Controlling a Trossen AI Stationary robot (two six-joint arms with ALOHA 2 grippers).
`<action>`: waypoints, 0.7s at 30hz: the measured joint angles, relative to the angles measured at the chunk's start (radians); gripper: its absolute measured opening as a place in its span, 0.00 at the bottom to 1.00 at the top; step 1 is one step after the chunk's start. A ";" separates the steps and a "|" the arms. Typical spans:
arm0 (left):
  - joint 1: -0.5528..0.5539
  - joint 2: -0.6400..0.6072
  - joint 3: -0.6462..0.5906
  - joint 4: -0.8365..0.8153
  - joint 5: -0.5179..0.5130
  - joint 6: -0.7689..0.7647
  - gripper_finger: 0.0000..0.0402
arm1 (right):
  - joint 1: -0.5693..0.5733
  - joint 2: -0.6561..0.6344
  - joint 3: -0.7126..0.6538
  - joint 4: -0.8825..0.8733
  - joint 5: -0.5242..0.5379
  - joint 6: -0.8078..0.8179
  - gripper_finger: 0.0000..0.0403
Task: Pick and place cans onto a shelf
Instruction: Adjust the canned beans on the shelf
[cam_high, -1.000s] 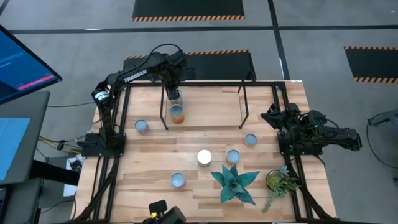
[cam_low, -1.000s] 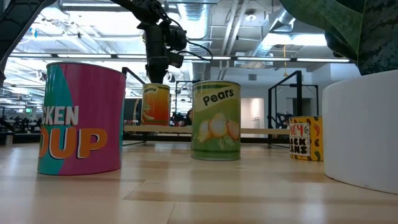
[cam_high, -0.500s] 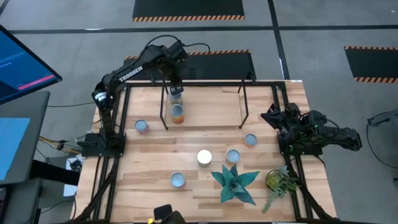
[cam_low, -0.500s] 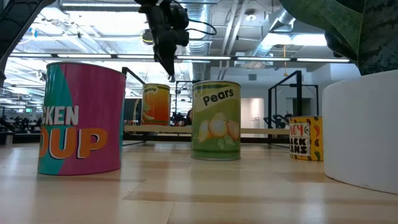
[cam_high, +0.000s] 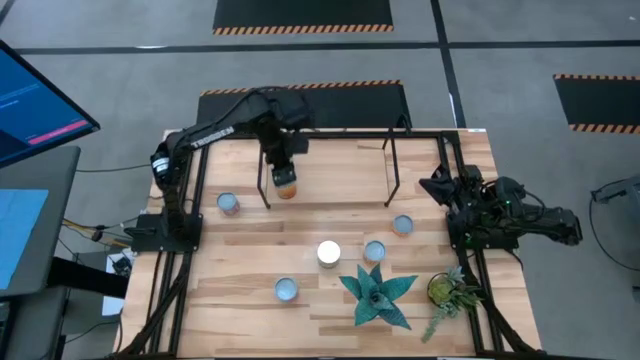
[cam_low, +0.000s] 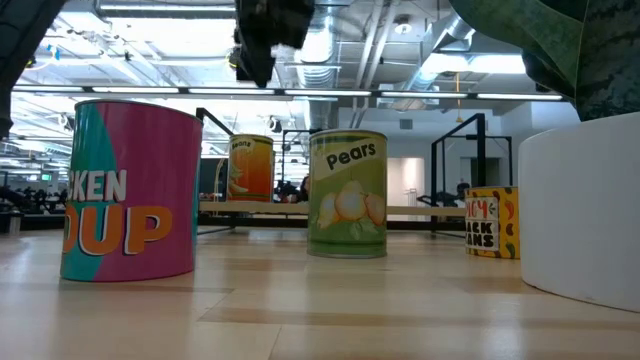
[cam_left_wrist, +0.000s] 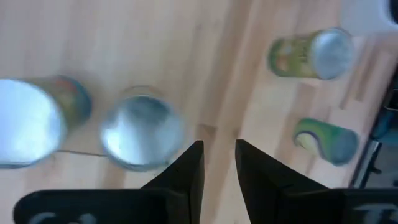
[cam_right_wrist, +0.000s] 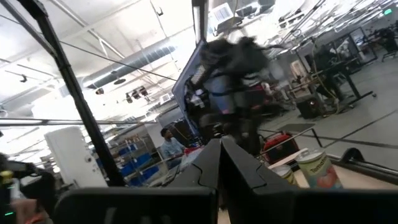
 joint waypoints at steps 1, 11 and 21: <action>-0.025 -0.013 0.002 0.004 -0.005 -0.018 0.19 | -0.005 0.000 0.000 -0.001 0.000 0.000 0.09; -0.219 -0.024 0.003 0.232 -0.407 -0.125 0.19 | -0.046 0.000 0.000 -0.007 -0.005 -0.025 0.09; -0.236 0.113 -0.001 0.091 -0.403 -0.110 0.19 | -0.047 0.000 0.000 -0.006 -0.008 -0.018 0.09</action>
